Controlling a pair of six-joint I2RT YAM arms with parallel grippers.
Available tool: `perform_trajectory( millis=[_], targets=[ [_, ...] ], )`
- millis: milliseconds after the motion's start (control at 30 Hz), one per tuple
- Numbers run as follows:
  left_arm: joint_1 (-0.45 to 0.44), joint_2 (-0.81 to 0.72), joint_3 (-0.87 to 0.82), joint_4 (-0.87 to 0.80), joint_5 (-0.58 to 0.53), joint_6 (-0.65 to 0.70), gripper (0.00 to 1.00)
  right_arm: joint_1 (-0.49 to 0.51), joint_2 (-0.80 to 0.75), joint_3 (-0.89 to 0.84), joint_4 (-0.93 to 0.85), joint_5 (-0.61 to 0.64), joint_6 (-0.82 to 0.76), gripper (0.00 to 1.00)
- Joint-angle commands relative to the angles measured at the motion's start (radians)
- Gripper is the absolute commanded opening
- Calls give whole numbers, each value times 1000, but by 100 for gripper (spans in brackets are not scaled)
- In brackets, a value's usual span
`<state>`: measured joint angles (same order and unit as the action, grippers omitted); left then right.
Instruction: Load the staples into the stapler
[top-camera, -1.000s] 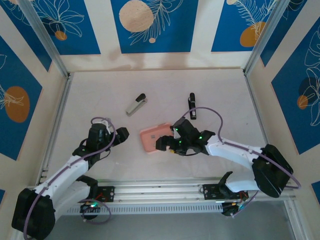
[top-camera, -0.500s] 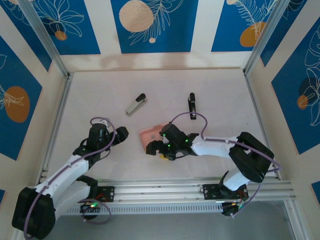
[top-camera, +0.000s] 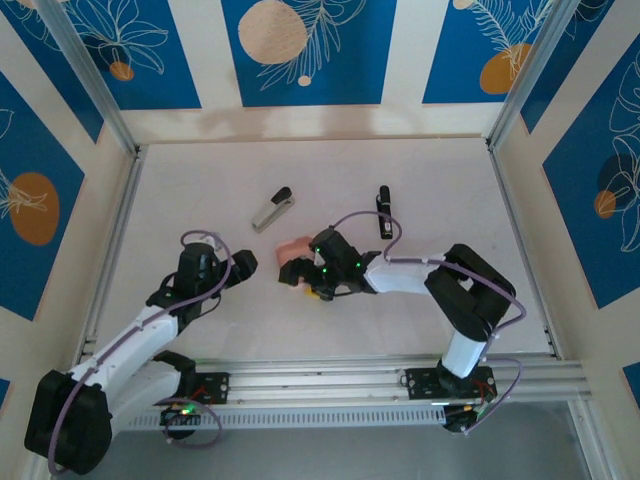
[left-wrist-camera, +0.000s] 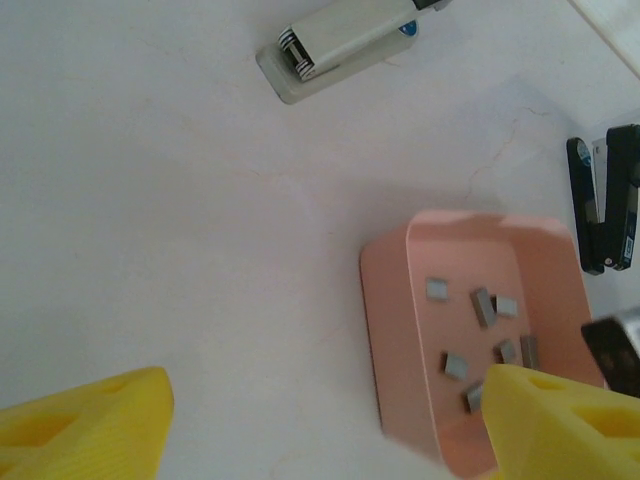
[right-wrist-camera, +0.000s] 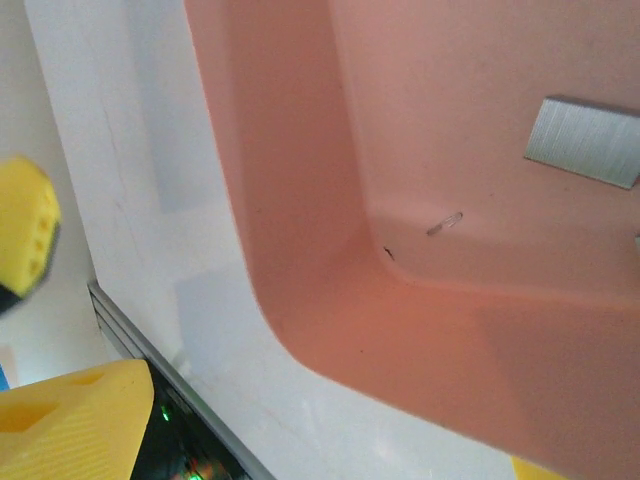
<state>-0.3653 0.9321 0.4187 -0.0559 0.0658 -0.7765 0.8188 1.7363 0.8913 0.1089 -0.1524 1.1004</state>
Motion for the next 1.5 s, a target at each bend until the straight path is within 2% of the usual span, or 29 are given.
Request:
perform_trajectory(
  millis=[0,167,267,367,500,633,900,1000,1133,1467],
  targets=[
    [-9,19,38,-24,-17,19,81,-54,50,71,4,-31,-50,88],
    [-9,62,66,-16,-34,31,81,-136,143,177,-10,-111,-103,87],
    [-8,98,95,-15,-30,40,81,-178,184,233,-21,-183,-123,82],
    [-9,136,129,-11,-11,49,80,-202,161,250,-69,-215,-160,80],
    [-10,170,167,-17,27,60,80,-221,56,253,-229,-195,-273,80],
    [-9,173,198,-31,53,71,79,-274,-42,279,-405,-149,-384,81],
    [-9,164,197,-40,65,91,79,-471,-126,423,-751,5,-598,81],
    [-8,179,195,-15,73,82,79,-554,-72,518,-845,71,-678,81],
    [-9,198,203,-11,86,80,79,-607,20,619,-882,127,-771,80],
    [-9,193,204,-28,56,89,79,-616,317,894,-996,313,-915,74]
  ],
)
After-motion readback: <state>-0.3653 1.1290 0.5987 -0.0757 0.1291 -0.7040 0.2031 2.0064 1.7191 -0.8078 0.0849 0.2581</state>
